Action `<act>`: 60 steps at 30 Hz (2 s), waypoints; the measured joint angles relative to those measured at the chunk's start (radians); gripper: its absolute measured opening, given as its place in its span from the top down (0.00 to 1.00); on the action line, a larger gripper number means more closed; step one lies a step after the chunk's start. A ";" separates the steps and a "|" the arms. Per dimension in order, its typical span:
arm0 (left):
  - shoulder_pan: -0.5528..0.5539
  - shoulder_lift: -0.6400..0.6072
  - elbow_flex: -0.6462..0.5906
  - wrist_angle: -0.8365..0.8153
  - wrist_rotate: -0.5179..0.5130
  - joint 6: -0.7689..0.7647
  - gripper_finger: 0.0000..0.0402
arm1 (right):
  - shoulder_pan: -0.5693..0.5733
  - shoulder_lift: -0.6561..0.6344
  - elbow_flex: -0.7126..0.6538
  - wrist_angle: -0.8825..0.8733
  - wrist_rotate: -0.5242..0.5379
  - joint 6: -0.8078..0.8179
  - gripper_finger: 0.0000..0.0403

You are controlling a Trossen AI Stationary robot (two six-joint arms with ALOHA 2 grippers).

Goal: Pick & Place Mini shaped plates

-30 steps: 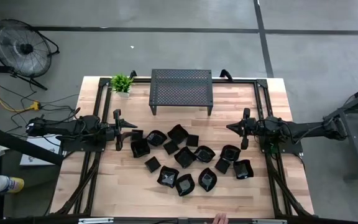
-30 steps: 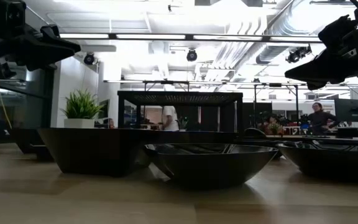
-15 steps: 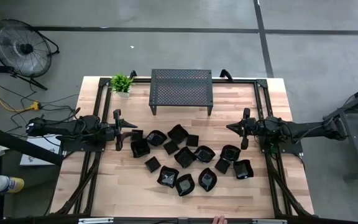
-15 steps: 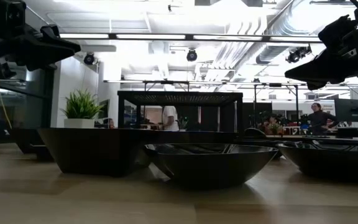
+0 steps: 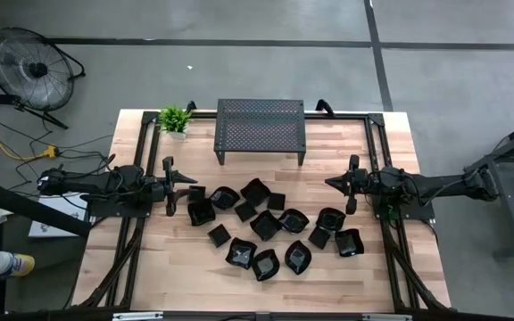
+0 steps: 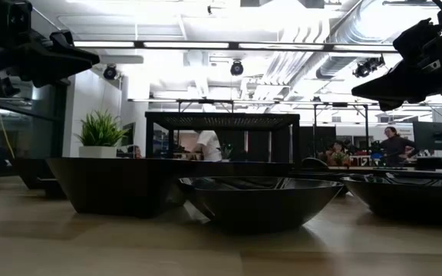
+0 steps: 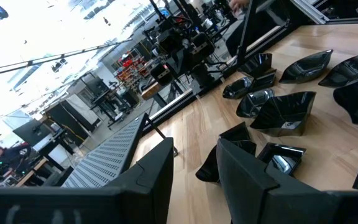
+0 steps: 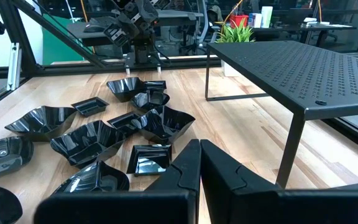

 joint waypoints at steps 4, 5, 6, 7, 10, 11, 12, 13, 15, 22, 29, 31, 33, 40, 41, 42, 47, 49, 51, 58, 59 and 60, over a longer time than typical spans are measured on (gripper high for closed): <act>0.000 0.000 0.000 0.000 0.000 0.000 0.70 | 0.000 0.000 0.000 0.000 0.000 0.000 0.99; 0.000 0.000 0.000 0.000 0.000 0.000 0.70 | 0.000 0.000 0.000 0.000 0.000 0.000 0.99; 0.000 0.000 0.000 0.000 0.000 0.000 0.70 | 0.000 0.000 0.000 0.000 0.000 0.000 0.99; 0.000 0.000 0.000 0.000 0.000 0.000 0.70 | 0.000 0.000 0.000 0.000 0.000 0.000 0.99; 0.000 0.000 0.000 0.000 0.000 0.000 0.70 | 0.000 0.000 0.000 0.000 0.000 0.000 0.99; 0.000 0.000 0.000 0.000 0.000 0.000 0.70 | 0.000 0.000 0.000 0.000 0.000 0.000 0.99; 0.000 0.000 0.000 0.000 0.000 0.000 0.70 | 0.000 0.000 0.000 0.000 0.000 0.000 0.99; 0.000 0.000 0.000 0.000 0.000 0.000 0.70 | 0.000 0.000 0.000 0.000 0.000 0.000 0.99; 0.000 0.000 0.000 0.000 0.000 0.000 0.70 | 0.000 0.000 0.000 0.001 0.005 0.000 0.99; 0.000 0.000 0.000 0.000 0.000 0.000 0.70 | 0.000 0.000 0.000 0.044 -0.003 0.124 0.99; 0.000 0.000 0.000 0.000 0.000 0.000 0.70 | 0.000 0.000 0.002 0.049 0.183 0.371 0.99; 0.000 0.000 0.000 0.000 0.000 0.000 0.70 | -0.001 0.001 0.019 0.022 0.215 0.377 0.99; 0.000 0.000 0.000 0.000 0.000 0.000 0.70 | 0.000 0.001 0.048 0.030 0.252 0.378 0.99; 0.000 0.000 0.000 0.000 0.000 0.000 0.70 | -0.001 0.028 0.307 -0.226 0.458 0.315 1.00; 0.000 0.000 0.000 0.000 0.000 0.000 0.70 | -0.001 0.047 0.364 -0.304 0.467 0.314 1.00; 0.000 0.000 0.000 0.000 0.000 0.000 0.70 | 0.000 0.071 0.419 -0.382 0.468 0.314 1.00; 0.000 0.000 0.000 0.000 0.000 0.000 0.70 | 0.000 0.257 0.666 -0.703 0.381 0.364 1.00; 0.000 0.000 0.000 0.000 0.000 0.000 0.70 | 0.000 0.349 0.741 -0.813 0.347 0.439 1.00; 0.000 0.000 0.000 0.000 0.000 0.000 0.70 | 0.000 0.442 0.818 -0.929 0.276 0.526 1.00; 0.000 0.000 0.000 0.000 0.000 0.000 0.70 | 0.023 0.729 0.971 -1.230 -0.030 0.837 1.00; 0.000 0.000 0.000 0.000 0.000 0.000 0.70 | 0.030 0.758 0.974 -1.242 -0.079 0.834 1.00; 0.000 0.000 0.000 0.000 0.000 0.000 0.70 | 0.037 0.784 0.975 -1.249 -0.129 0.814 1.00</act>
